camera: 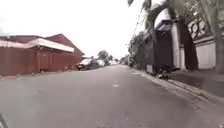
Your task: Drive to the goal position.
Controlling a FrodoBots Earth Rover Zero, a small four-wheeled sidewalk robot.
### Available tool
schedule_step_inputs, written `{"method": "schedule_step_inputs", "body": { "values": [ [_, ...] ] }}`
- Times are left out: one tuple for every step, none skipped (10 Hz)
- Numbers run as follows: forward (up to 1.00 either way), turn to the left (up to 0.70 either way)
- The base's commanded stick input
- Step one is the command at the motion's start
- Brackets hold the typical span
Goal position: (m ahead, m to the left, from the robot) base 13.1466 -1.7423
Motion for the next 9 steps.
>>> {"method": "schedule_step_inputs", "body": {
  "values": [
    [0.70,0.00],
    [0.70,0.00],
    [0.70,0.00],
    [0.70,0.00],
    [0.70,0.00],
    [0.70,0.00],
    [0.70,0.00],
    [0.70,0.00],
    [0.70,0.00]
  ]
}}
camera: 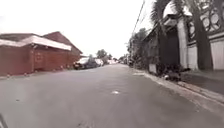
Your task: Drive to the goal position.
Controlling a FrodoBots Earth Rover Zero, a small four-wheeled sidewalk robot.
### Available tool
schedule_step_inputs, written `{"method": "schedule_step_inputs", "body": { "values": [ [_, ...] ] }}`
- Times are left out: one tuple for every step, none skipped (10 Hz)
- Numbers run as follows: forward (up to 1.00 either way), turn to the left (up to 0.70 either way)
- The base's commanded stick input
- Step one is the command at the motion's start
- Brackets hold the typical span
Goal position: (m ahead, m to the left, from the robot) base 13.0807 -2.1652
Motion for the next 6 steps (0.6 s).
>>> {"method": "schedule_step_inputs", "body": {
  "values": [
    [0.70,0.00],
    [0.70,0.00],
    [0.70,0.00],
    [0.70,0.00],
    [0.70,0.00],
    [0.70,0.00]
  ]
}}
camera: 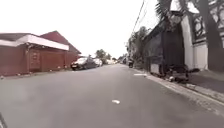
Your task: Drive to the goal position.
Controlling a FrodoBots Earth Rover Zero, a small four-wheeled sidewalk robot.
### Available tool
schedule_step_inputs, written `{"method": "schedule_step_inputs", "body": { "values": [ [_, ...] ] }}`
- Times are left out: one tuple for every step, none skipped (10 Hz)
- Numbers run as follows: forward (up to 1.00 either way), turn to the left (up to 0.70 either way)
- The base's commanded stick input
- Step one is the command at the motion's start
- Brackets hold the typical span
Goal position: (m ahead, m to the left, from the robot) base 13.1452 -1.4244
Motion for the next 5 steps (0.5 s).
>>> {"method": "schedule_step_inputs", "body": {
  "values": [
    [0.70,0.00],
    [0.70,0.00],
    [0.70,0.00],
    [0.70,0.00],
    [0.70,0.00]
  ]
}}
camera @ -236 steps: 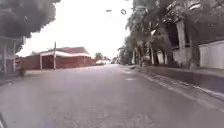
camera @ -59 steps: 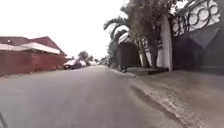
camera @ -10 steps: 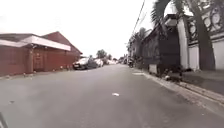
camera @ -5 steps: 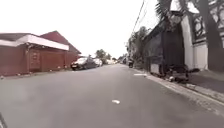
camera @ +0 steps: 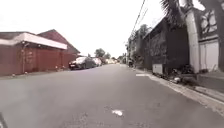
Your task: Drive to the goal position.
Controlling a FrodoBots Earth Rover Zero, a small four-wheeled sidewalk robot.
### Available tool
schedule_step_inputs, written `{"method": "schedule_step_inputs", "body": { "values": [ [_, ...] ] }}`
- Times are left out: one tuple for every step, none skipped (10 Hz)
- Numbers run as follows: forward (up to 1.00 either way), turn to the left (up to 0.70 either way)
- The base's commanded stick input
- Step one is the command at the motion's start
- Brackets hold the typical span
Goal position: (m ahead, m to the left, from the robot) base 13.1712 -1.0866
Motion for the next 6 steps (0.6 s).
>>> {"method": "schedule_step_inputs", "body": {
  "values": [
    [0.70,0.00],
    [0.70,0.00],
    [0.70,0.00],
    [0.70,0.00],
    [0.70,0.00],
    [0.70,0.00]
  ]
}}
